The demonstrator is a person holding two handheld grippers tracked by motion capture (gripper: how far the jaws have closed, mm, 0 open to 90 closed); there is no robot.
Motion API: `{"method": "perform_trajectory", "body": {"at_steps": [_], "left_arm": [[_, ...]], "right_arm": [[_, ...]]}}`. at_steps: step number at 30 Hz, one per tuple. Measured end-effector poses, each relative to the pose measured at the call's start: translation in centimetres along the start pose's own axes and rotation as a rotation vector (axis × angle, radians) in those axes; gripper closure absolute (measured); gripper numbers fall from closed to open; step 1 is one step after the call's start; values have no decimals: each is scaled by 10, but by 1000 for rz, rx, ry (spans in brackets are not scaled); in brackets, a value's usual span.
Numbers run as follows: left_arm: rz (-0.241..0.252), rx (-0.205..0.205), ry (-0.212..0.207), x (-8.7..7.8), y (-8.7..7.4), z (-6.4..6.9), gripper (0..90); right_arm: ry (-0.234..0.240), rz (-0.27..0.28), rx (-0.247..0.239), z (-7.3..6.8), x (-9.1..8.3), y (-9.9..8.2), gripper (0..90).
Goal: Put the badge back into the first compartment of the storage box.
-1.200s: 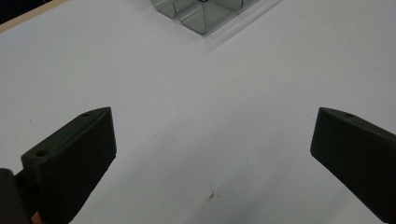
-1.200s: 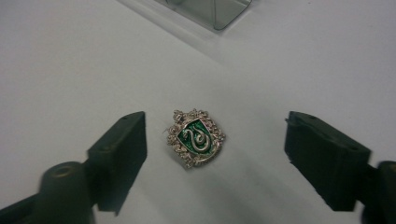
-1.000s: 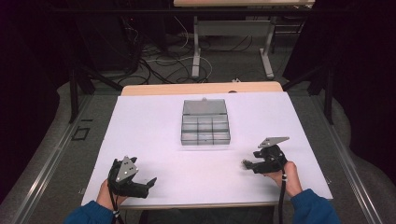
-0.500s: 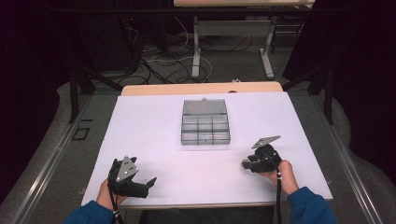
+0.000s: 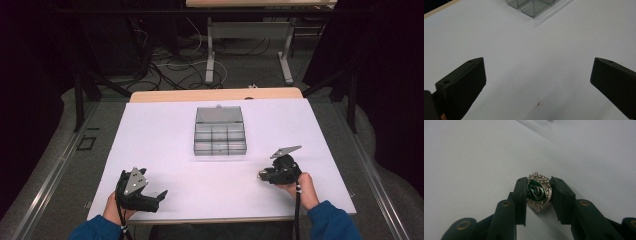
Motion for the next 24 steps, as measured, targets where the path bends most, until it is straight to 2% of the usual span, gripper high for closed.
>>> {"method": "perform_trajectory", "body": {"at_steps": [3, 4, 5, 9, 10, 14, 15, 18, 23, 24], "left_arm": [[0, 0, 0, 0, 0, 0, 1], [0, 0, -1, 0, 0, 0, 2], [0, 1, -3, 0, 0, 0, 2], [1, 0, -10, 0, 0, 1, 1], [3, 0, -10, 0, 0, 1, 1], [5, -1, -13, 1, 1, 1, 1], [0, 6, -14, 1, 1, 1, 1], [-1, -3, -21, 2, 0, 2, 1], [1, -4, -24, 2, 0, 1, 1], [4, -6, -24, 2, 0, 1, 1]], "right_arm": [[-3, 3, 2, -1, -2, 0, 712], [-3, -1, -11, 0, -2, -1, 720], [-5, 15, 3, -1, -3, 1, 740], [-11, 21, -1, -4, -5, 2, 770], [-4, 21, -12, -5, -6, 2, 780], [4, 37, -9, -11, -9, 5, 829], [15, 24, -28, -12, -10, 3, 844], [21, 33, -30, -17, -9, 5, 862], [-6, 34, -65, -20, -8, 5, 868], [-3, 15, -63, -21, -10, 3, 869]]}}
Point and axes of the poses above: each handheld gripper's, and its own axes: x roughly forward along the jaws, y roughly out of its top, z roughly to its right, the point moved 10 cm from there along x, roughly forward along the jaws, and after that the axes turned 6 degrees about -y, right-handed, at the moved point
